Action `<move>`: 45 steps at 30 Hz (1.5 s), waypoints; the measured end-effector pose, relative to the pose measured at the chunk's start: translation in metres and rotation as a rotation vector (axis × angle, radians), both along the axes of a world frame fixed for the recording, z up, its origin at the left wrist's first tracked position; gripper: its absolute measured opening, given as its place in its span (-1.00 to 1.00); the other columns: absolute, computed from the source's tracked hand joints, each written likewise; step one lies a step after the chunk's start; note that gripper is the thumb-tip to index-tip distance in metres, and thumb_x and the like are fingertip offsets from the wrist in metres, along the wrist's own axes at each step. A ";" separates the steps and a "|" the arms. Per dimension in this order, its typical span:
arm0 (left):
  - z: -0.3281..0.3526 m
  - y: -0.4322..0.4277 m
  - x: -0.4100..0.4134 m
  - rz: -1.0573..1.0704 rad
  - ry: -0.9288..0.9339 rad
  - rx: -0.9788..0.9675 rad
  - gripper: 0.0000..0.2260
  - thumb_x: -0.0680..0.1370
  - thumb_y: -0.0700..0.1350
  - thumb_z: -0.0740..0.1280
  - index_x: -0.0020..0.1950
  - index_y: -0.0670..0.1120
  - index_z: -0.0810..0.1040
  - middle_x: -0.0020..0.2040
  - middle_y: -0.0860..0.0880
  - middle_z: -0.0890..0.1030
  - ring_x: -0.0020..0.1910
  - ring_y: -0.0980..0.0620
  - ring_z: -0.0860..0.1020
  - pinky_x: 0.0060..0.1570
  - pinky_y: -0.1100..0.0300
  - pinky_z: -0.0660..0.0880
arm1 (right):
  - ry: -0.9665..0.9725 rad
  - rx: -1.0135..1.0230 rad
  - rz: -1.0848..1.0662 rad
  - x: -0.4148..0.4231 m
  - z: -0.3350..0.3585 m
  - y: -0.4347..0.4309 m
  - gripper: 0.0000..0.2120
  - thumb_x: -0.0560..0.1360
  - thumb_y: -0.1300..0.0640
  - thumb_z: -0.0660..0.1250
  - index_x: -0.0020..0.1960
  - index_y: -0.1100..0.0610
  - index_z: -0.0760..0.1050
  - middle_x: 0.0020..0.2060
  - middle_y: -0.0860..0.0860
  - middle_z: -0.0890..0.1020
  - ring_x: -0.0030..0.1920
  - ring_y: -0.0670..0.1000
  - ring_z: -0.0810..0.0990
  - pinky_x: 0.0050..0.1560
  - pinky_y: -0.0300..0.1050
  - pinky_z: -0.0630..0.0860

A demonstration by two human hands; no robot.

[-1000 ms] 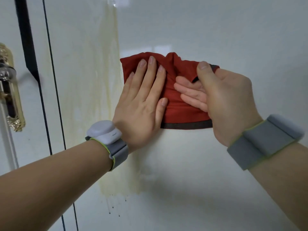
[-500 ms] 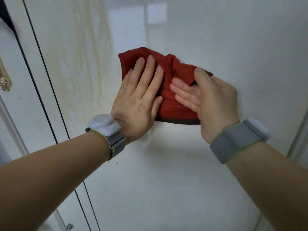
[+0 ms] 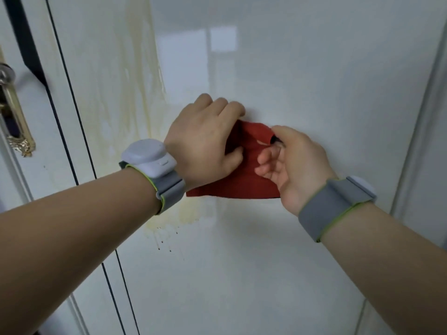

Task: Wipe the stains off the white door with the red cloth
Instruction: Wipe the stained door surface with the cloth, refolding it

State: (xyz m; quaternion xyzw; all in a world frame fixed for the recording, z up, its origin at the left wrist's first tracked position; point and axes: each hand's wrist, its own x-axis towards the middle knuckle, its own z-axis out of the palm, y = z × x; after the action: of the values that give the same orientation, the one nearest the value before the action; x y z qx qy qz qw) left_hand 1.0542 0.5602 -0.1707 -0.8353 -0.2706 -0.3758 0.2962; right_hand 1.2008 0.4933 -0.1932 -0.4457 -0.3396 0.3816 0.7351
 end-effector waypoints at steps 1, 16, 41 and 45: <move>0.002 -0.007 0.002 0.004 -0.016 -0.043 -0.56 0.43 0.14 0.35 0.20 -0.09 0.52 -0.04 -0.06 0.62 -0.02 -0.17 0.49 -0.04 -0.07 0.49 | -0.011 -0.029 0.002 0.002 0.005 -0.003 -0.78 0.56 0.10 0.30 -0.08 0.25 0.60 -0.59 0.06 0.47 -0.61 0.02 0.33 -0.45 -0.19 0.44; 0.019 -0.050 0.019 -0.272 -0.705 -1.641 -0.56 0.71 0.10 0.13 -0.31 -0.07 0.44 -0.47 -0.06 0.44 -0.51 0.01 0.37 -0.46 0.26 0.27 | -0.454 0.078 0.125 0.015 0.029 -0.041 -0.86 0.51 0.03 0.48 -0.06 0.11 0.65 -0.19 0.07 0.75 -0.17 0.03 0.73 -0.11 -0.14 0.67; 0.140 -0.023 -0.020 -0.672 -1.202 -1.617 -0.54 0.73 0.14 0.06 -0.14 -0.14 0.51 -0.39 -0.11 0.62 -0.57 0.04 0.55 -0.57 0.29 0.48 | -0.462 0.054 -0.180 0.010 0.172 -0.021 -0.92 0.51 0.31 0.37 -0.01 0.20 0.54 -0.43 0.07 0.59 -0.62 -0.02 0.54 -0.62 -0.28 0.37; 0.147 -0.015 -0.002 -0.791 -1.185 -1.414 -0.60 0.67 0.11 0.29 0.06 -0.26 0.56 -0.16 -0.25 0.71 -0.31 -0.10 0.72 -0.33 0.12 0.67 | -0.194 0.212 -0.056 -0.005 0.182 0.000 -0.67 0.58 0.34 0.27 0.34 0.27 0.40 -0.16 0.25 0.70 -0.33 0.08 0.75 -0.40 -0.14 0.66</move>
State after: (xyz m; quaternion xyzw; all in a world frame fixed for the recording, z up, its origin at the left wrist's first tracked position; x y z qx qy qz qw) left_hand 1.0524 0.5456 -0.0238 -0.5276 -0.2383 -0.5554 -0.5970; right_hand 1.1961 0.4933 -0.0114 -0.4094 -0.4348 0.2780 0.7523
